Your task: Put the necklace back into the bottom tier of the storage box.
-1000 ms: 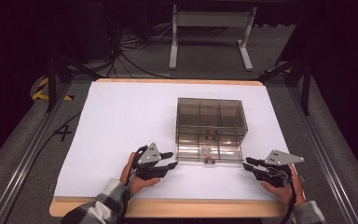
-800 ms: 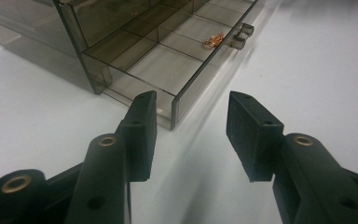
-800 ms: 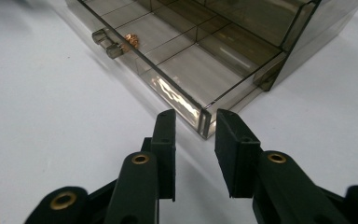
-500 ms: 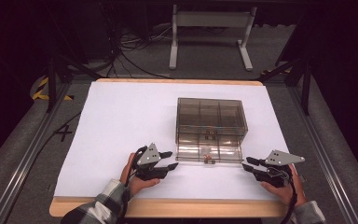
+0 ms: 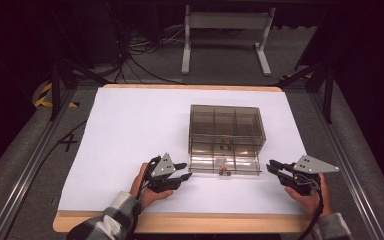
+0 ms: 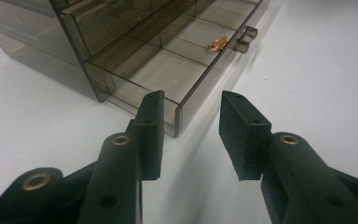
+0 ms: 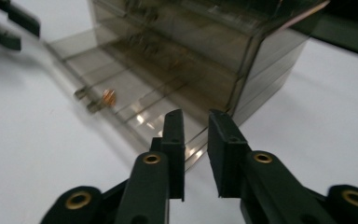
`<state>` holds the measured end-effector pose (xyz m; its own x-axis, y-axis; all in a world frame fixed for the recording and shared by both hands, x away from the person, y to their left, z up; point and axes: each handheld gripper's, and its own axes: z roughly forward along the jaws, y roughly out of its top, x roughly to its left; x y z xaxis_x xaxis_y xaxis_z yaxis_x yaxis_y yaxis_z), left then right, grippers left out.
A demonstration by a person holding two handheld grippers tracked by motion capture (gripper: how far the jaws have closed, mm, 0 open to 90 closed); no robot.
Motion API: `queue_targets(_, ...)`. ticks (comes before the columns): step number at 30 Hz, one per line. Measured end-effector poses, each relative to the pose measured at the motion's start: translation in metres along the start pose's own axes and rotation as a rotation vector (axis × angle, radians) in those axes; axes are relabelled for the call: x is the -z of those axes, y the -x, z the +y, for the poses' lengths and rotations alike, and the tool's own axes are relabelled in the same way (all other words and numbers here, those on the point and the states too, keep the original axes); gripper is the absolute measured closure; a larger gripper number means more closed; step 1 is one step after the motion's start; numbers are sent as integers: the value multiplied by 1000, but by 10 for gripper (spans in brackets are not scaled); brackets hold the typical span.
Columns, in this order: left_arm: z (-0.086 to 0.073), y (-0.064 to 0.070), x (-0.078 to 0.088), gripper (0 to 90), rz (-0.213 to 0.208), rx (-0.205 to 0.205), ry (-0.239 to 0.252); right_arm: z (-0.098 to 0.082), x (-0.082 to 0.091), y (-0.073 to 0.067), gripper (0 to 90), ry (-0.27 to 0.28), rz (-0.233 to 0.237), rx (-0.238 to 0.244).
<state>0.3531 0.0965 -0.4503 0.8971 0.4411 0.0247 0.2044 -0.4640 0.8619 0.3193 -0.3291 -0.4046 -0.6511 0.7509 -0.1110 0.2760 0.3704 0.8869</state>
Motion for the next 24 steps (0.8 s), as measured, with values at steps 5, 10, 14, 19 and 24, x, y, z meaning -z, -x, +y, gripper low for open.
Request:
queue_targets(5,3,3,6,745,0,-32,33,20,0,11,881,63,-47,-24)
queue_targets(10,7,14,-1,820,-14,-78,5,39,-14,18,900,87,-72,-21)
queue_targets(14,12,21,-14,843,-4,-100,-33,49,-27,19,900,100,-71,-16)
queue_targets(19,17,26,-28,857,-5,-112,-65,57,-38,17,900,87,-73,-4)
queue_targets(24,23,31,-42,863,-4,-125,-88,58,-46,20,900,60,-94,-16)
